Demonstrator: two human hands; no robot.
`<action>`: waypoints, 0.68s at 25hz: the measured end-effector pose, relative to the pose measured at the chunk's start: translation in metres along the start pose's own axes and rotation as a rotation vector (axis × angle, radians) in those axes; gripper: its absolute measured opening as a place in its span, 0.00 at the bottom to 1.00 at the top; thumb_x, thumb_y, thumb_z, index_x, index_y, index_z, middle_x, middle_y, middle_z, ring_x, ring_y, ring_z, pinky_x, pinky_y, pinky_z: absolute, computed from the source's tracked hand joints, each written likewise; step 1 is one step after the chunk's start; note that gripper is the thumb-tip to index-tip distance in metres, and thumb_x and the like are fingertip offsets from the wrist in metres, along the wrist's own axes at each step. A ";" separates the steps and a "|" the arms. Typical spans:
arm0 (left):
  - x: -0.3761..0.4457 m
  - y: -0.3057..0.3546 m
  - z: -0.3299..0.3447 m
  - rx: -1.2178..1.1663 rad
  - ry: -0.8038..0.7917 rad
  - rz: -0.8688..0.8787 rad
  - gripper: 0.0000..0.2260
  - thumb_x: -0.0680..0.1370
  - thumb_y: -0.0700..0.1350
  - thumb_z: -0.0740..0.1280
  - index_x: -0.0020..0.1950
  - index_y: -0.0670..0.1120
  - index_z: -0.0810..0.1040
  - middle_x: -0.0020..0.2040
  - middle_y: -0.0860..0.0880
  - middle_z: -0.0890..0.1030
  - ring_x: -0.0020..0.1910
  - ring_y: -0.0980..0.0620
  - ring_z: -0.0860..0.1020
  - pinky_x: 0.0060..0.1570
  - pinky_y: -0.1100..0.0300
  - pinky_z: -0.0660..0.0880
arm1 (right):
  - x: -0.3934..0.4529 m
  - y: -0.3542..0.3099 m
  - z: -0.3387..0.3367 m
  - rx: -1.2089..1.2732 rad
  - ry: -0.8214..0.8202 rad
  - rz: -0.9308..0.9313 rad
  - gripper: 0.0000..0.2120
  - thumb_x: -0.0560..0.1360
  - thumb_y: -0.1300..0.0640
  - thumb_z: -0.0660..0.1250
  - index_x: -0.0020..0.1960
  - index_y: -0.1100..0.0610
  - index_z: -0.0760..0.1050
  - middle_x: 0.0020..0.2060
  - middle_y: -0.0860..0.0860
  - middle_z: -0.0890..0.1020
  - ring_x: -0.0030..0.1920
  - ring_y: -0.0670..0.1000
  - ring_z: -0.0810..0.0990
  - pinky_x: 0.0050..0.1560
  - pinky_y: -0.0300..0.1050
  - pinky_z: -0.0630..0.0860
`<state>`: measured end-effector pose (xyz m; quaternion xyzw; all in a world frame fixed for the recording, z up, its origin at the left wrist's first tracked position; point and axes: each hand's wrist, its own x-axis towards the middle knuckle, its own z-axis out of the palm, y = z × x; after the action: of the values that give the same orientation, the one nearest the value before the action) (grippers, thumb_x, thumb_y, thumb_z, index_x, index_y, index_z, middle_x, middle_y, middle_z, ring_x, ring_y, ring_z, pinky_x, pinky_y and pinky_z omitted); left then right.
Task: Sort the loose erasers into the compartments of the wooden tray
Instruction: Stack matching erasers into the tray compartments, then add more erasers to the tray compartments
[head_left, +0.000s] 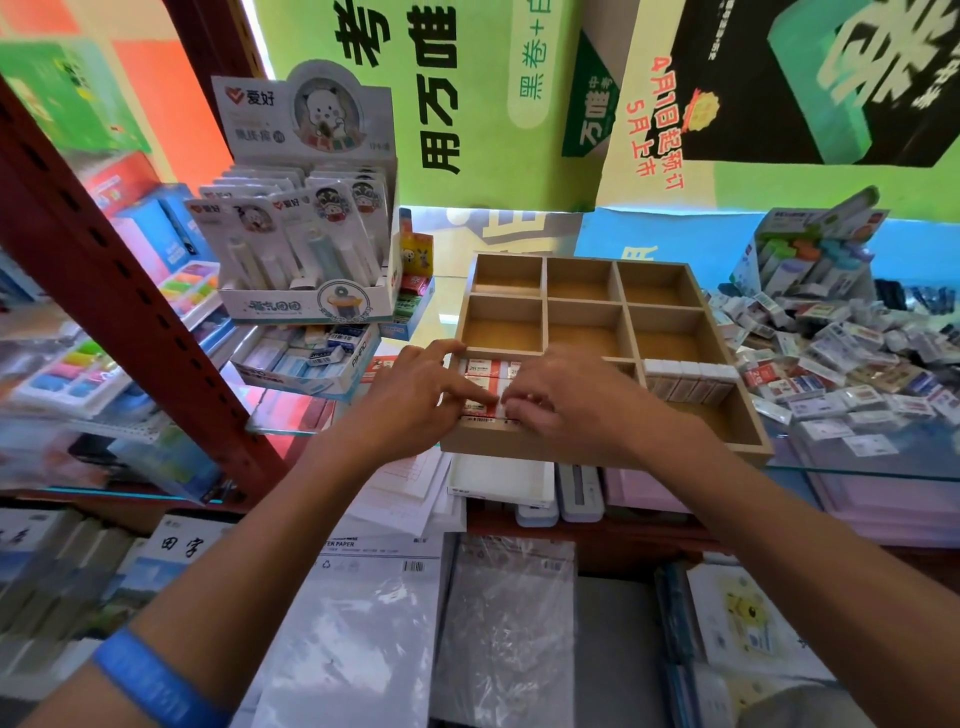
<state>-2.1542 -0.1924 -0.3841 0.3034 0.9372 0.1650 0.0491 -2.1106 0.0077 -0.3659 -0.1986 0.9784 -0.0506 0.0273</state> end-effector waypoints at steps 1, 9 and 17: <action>-0.002 -0.004 0.004 -0.011 0.020 0.027 0.15 0.82 0.46 0.62 0.65 0.61 0.78 0.77 0.51 0.64 0.72 0.46 0.62 0.68 0.46 0.64 | -0.009 -0.005 0.004 0.017 0.023 0.005 0.19 0.80 0.42 0.60 0.65 0.50 0.77 0.60 0.48 0.79 0.59 0.49 0.74 0.59 0.47 0.72; -0.032 -0.014 0.045 -0.243 0.179 0.025 0.19 0.75 0.48 0.73 0.64 0.50 0.74 0.75 0.55 0.67 0.68 0.52 0.71 0.65 0.52 0.73 | -0.043 -0.016 0.048 0.078 0.219 0.195 0.20 0.80 0.49 0.64 0.71 0.48 0.72 0.70 0.46 0.74 0.73 0.54 0.67 0.72 0.54 0.63; -0.029 0.013 0.028 0.189 0.238 0.011 0.19 0.69 0.53 0.78 0.55 0.46 0.82 0.63 0.44 0.80 0.63 0.42 0.76 0.60 0.44 0.74 | -0.053 -0.015 0.040 0.057 0.164 0.187 0.22 0.82 0.48 0.59 0.75 0.47 0.64 0.78 0.47 0.60 0.77 0.53 0.53 0.75 0.56 0.55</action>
<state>-2.1183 -0.1922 -0.4062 0.2903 0.9460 0.1111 -0.0919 -2.0536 0.0113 -0.4018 -0.1006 0.9898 -0.0915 -0.0425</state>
